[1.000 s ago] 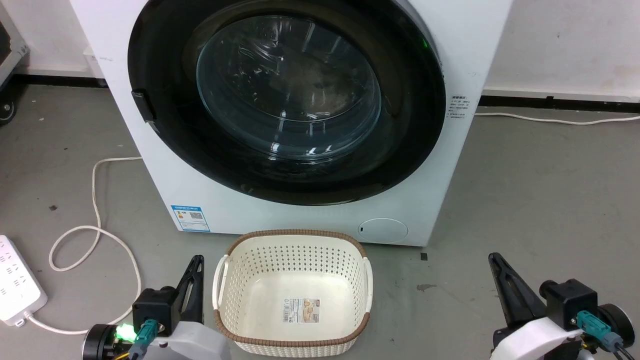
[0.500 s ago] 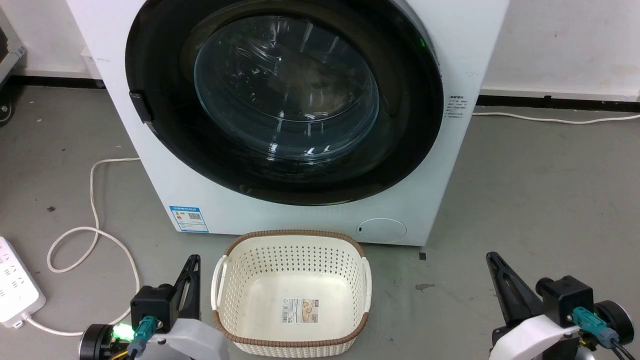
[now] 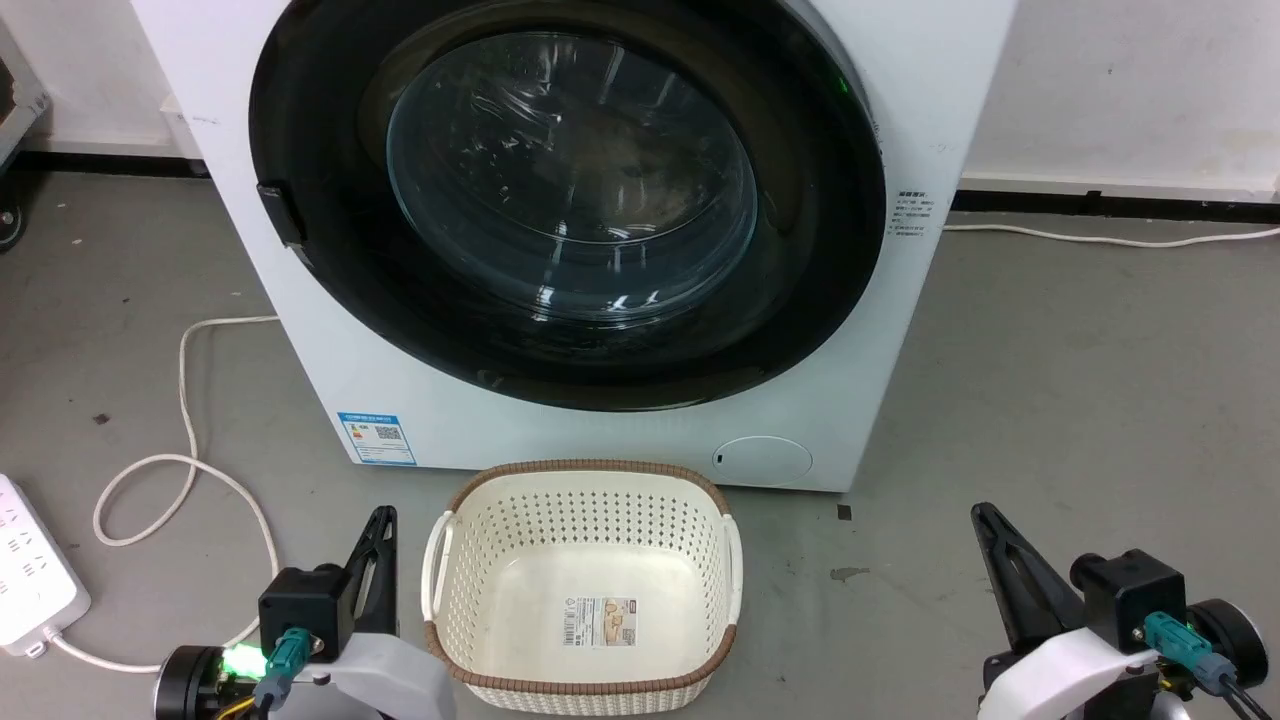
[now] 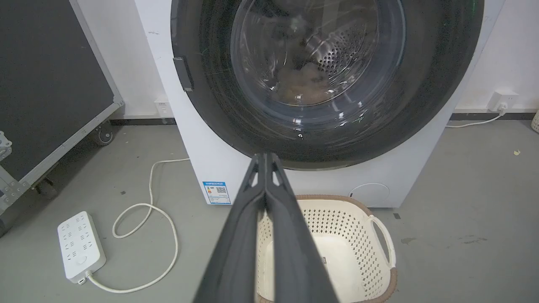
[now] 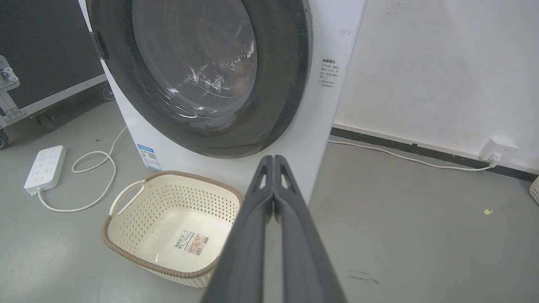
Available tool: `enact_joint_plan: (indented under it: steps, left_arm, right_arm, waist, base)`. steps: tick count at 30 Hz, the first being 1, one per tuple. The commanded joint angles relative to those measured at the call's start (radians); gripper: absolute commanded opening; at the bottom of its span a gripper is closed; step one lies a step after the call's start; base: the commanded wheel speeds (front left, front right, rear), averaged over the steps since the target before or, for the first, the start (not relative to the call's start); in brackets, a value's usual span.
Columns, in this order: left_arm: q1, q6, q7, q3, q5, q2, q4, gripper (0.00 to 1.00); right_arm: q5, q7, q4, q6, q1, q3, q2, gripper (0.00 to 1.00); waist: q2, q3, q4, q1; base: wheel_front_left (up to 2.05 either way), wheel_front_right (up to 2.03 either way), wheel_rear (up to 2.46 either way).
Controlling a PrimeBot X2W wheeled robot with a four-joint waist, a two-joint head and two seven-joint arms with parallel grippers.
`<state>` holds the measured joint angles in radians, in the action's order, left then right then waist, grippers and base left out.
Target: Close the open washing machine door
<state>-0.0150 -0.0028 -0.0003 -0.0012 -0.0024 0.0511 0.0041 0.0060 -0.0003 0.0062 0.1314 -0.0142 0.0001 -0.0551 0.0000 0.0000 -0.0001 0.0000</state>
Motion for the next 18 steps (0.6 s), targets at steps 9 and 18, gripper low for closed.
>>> enact_joint_plan:
  steps: [9,18]
  left_arm:
    - [0.015,0.003,0.000,0.001,0.002,-0.001,-0.004,0.00]
    - [0.015,0.003,0.000,0.001,0.002,-0.001,-0.004,0.00]
  right_arm:
    - [-0.006,0.000,-0.006,-0.001,0.014,0.000,0.005,0.00]
    - [-0.006,0.000,-0.006,-0.001,0.014,0.000,0.005,0.00]
  waist:
    - [0.0000,0.000,0.000,0.0000]
    - [0.0000,0.000,0.000,0.0000]
  base:
    - [0.00,0.00,0.00]
    - [0.00,0.00,0.00]
